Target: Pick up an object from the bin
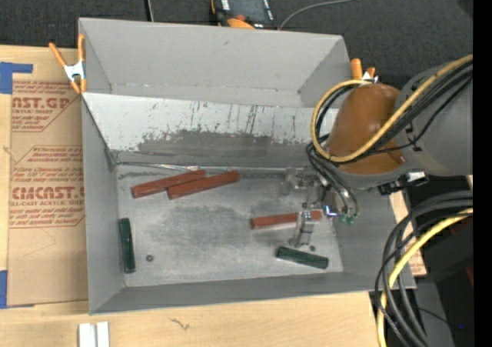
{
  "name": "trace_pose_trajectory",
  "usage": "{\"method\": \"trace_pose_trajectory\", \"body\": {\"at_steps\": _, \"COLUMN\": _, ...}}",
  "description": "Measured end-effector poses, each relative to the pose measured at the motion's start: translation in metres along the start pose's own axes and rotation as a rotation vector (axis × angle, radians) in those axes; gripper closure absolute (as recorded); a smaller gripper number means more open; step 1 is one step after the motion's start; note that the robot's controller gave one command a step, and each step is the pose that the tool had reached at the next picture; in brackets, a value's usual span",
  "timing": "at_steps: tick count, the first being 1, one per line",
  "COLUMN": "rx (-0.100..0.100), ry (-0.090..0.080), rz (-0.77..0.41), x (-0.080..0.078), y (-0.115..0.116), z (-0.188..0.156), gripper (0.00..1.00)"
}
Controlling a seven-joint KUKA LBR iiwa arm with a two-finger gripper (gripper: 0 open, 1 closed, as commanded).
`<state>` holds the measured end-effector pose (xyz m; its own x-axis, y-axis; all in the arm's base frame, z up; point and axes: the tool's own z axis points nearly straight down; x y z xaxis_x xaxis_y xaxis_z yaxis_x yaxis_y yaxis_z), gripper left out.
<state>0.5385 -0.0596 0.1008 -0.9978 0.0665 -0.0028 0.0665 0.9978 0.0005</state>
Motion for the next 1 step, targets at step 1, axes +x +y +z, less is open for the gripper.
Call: {"method": "trace_pose_trajectory", "body": {"at_steps": 1, "rx": 0.003, "ry": -0.001, "rz": 0.014, "x": -0.0195, "y": -0.07, "z": 0.0009, "gripper": 0.0}}
